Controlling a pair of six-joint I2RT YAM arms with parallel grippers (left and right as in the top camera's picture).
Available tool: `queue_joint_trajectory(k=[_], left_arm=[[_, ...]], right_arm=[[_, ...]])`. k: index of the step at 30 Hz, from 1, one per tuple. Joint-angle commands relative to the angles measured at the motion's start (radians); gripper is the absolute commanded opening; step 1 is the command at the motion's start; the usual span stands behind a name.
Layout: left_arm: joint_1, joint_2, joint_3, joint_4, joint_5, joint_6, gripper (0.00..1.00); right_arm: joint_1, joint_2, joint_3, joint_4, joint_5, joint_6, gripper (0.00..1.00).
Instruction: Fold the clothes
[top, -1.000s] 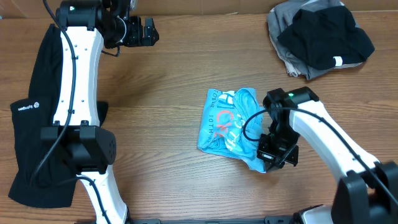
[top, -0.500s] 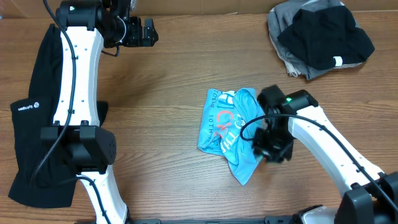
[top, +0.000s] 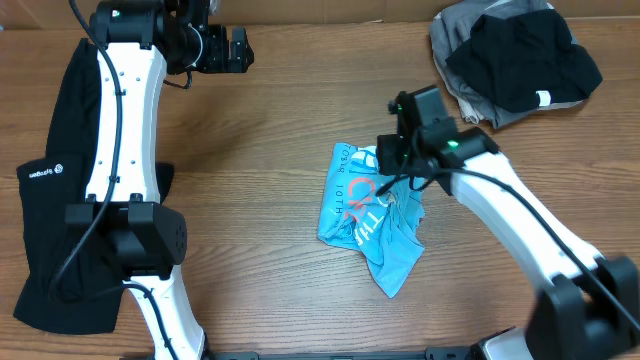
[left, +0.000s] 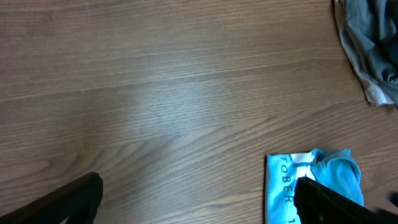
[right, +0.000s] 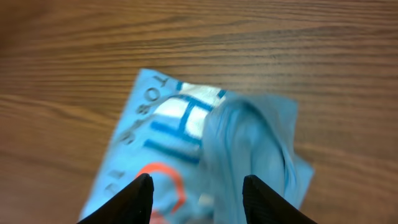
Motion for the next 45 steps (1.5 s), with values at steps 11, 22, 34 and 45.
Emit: queue_joint_trajectory(k=[11, 22, 34, 45], left_arm=[[0.0, -0.019, 0.015, 0.02, -0.006, 0.011, 1.0], [-0.001, -0.019, 0.015, 0.015, -0.006, 0.011, 1.0], [0.0, -0.019, 0.015, 0.013, -0.006, 0.012, 1.0], [0.0, -0.019, 0.015, 0.008, -0.006, 0.013, 1.0]], right_arm=[[-0.009, 0.266, 0.013, 0.195, 0.168, -0.115, 0.5], [-0.02, 0.301, 0.013, 0.195, 0.185, -0.092, 0.36], [-0.171, 0.208, 0.087, 0.058, 0.062, -0.077, 0.19], [-0.368, 0.207, 0.118, -0.055, -0.351, -0.051, 0.24]])
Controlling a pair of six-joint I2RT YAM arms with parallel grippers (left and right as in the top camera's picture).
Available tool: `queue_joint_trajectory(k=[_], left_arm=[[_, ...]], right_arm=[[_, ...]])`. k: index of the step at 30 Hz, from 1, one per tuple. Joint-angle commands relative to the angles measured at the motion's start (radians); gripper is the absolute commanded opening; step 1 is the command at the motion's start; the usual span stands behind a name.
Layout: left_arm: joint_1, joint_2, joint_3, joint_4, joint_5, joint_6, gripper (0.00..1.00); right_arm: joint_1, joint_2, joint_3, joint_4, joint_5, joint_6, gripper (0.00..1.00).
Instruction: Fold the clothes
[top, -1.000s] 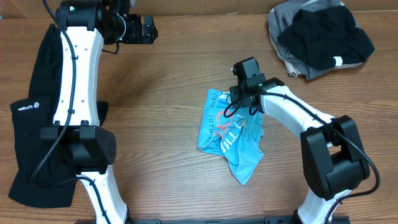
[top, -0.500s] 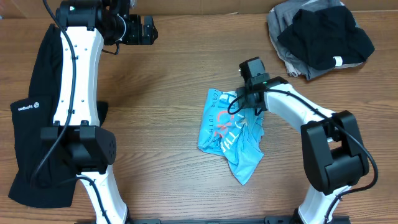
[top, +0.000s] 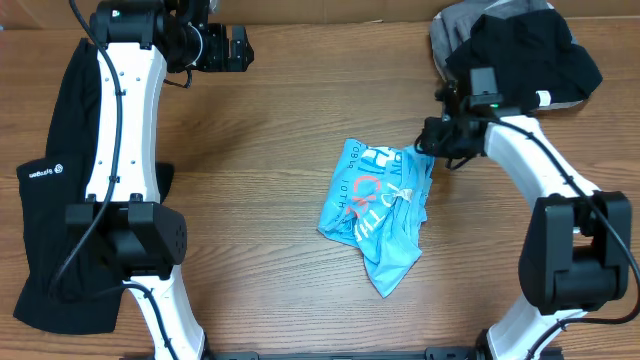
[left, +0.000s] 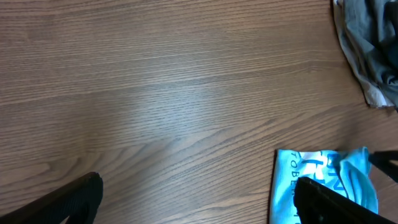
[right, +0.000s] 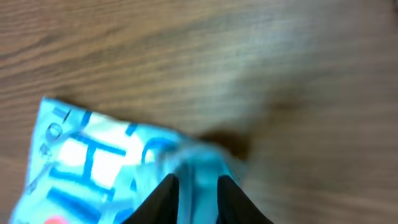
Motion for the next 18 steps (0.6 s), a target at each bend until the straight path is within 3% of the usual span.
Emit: queue_joint_trajectory(k=[1, 4, 8, 18], left_arm=[[0.0, -0.019, 0.015, 0.0, -0.006, 0.013, 1.0], [0.0, -0.019, 0.015, 0.0, -0.006, 0.016, 1.0], [0.0, -0.019, 0.015, 0.0, -0.006, 0.016, 1.0], [0.0, -0.019, 0.015, 0.0, -0.006, 0.016, 1.0]], right_arm=[[-0.072, -0.032, 0.017, -0.048, -0.136, 0.074, 0.24], [-0.15, -0.032, 0.017, -0.118, -0.162, 0.075, 0.23], [-0.177, -0.04, 0.017, -0.187, -0.25, -0.052, 0.28], [-0.039, -0.068, 0.016, -0.279, -0.214, -0.073, 0.37]])
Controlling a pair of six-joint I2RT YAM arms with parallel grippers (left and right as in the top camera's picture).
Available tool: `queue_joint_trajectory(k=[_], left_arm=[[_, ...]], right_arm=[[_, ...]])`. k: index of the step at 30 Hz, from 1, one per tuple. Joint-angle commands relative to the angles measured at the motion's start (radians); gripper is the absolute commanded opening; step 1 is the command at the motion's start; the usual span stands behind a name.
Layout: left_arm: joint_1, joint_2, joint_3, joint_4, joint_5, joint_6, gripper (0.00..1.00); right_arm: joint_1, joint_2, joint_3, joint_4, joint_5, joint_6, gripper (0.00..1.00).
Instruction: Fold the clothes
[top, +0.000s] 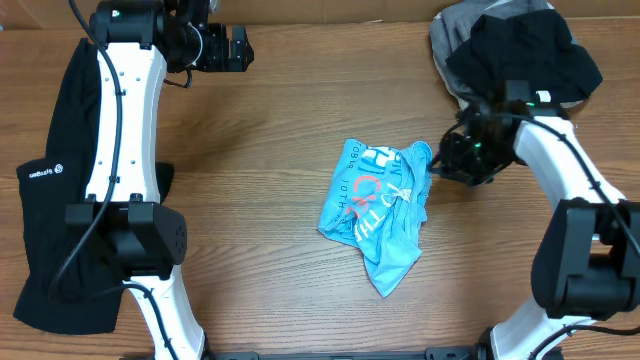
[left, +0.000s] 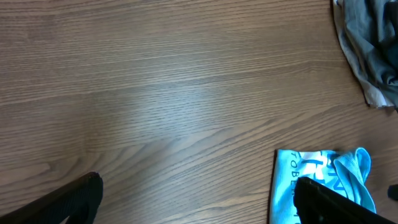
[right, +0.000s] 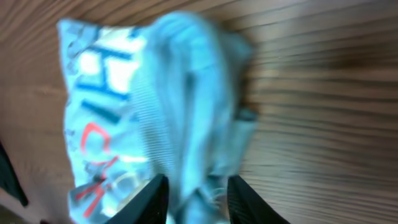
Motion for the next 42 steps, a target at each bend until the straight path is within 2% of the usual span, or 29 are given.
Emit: queue_joint_trajectory(k=[1, 10, 15, 17, 22, 24, 32, 34, 35, 42], left_arm=[[0.0, -0.019, 0.015, 0.0, -0.006, 0.016, 1.0], [0.0, -0.019, 0.015, 0.0, -0.006, 0.016, 1.0], [0.0, -0.019, 0.015, -0.002, -0.006, 0.016, 1.0], [0.0, -0.019, 0.015, -0.006, -0.006, 0.016, 1.0], [0.0, -0.019, 0.015, -0.024, -0.006, 0.016, 1.0], [0.0, -0.019, 0.015, -0.025, -0.006, 0.016, 1.0], [0.0, -0.019, 0.015, -0.026, -0.006, 0.016, 1.0], [0.0, -0.019, 0.015, -0.026, -0.006, 0.016, 1.0], [0.0, -0.019, 0.015, -0.025, -0.006, 0.016, 1.0], [0.0, -0.019, 0.015, -0.022, -0.012, 0.016, 1.0]], right_arm=[[0.07, -0.035, 0.014, 0.005, 0.016, -0.019, 0.37], [0.196, -0.035, 0.013, 0.015, 0.327, 0.137, 0.42], [0.202, -0.034, 0.013, 0.014, 0.358, 0.148, 0.41], [0.202, -0.032, 0.013, 0.011, 0.354, 0.148, 0.36], [0.202, -0.03, 0.013, -0.006, 0.301, 0.139, 0.34], [0.205, -0.03, 0.013, -0.001, 0.27, 0.136, 0.25], [0.21, -0.021, 0.011, -0.001, 0.272, 0.137, 0.18], [0.21, -0.014, 0.011, -0.001, 0.275, 0.137, 0.06], [0.21, -0.013, 0.011, -0.001, 0.276, 0.137, 0.04], [0.187, -0.015, 0.015, -0.019, 0.309, 0.174, 0.04]])
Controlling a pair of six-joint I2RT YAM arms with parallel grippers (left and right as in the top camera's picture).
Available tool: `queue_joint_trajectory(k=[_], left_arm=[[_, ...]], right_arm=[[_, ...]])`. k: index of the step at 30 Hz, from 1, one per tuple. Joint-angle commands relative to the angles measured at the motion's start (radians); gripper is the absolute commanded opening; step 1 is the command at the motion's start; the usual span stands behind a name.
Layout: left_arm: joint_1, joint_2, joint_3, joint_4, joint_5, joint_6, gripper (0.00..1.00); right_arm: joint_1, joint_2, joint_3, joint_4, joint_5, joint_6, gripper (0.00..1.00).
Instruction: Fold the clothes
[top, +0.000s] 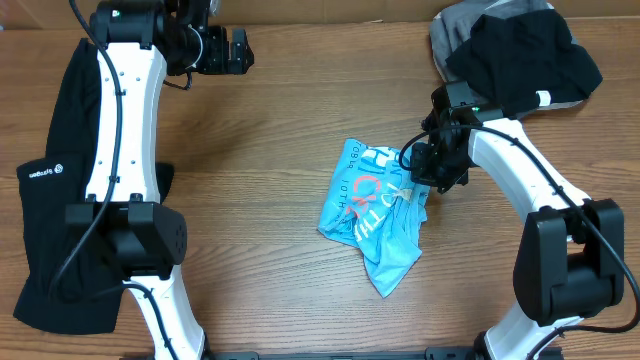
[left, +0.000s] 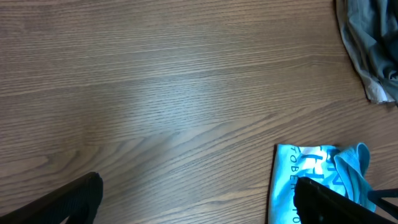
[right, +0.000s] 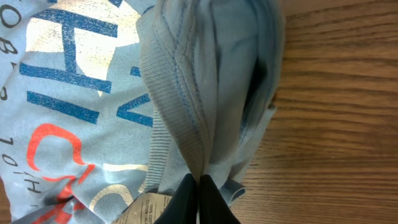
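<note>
A crumpled light-blue T-shirt (top: 375, 210) with blue and orange lettering lies in the middle of the wooden table. My right gripper (top: 420, 172) is at the shirt's upper right edge, shut on the ribbed neck band (right: 186, 112), with the fingertips (right: 200, 186) pinching the fabric. The shirt's top edge shows in the left wrist view (left: 311, 168). My left gripper (top: 238, 50) hangs high at the table's far left, open, its fingers (left: 74, 196) wide apart over bare wood.
A heap of black and grey clothes (top: 515, 55) lies at the table's far right corner. A black garment (top: 50, 200) with a small white logo lies along the left edge, partly under the left arm.
My right gripper was open beside the shirt's right edge. Now it is shut on the shirt's neck band, slightly further left. The left arm has not moved.
First my right gripper stood open over the upper part of the blue shirt. Then it was at the shirt's top right corner, closer to the clothes heap. Then it lay open beside the right edge, and now it pinches the neck band.
</note>
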Motion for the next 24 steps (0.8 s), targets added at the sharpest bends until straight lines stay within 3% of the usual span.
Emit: queue_joint_trajectory(k=[1, 14, 15, 17, 18, 24], left_arm=[[0.0, -0.019, 0.015, 0.001, -0.019, 0.016, 1.0], [0.0, -0.019, 0.015, 0.0, -0.04, 0.016, 1.0], [0.0, -0.019, 0.015, 0.0, -0.04, 0.016, 1.0], [0.0, -0.019, 0.015, 0.0, -0.04, 0.016, 1.0], [0.0, -0.019, 0.015, 0.0, -0.04, 0.016, 1.0], [0.0, -0.019, 0.015, -0.008, -0.04, 0.016, 1.0]], right_arm=[[-0.027, -0.011, 0.019, -0.028, 0.018, 0.034, 0.04], [-0.269, -0.008, 0.011, -0.152, 0.003, 0.004, 0.04], [-0.269, -0.008, 0.011, -0.164, 0.002, 0.003, 0.07], [-0.268, -0.008, 0.011, -0.182, 0.002, 0.004, 0.45], [-0.268, -0.008, 0.011, -0.19, 0.001, 0.005, 0.54], [-0.268, -0.009, 0.011, -0.194, -0.184, -0.043, 0.63]])
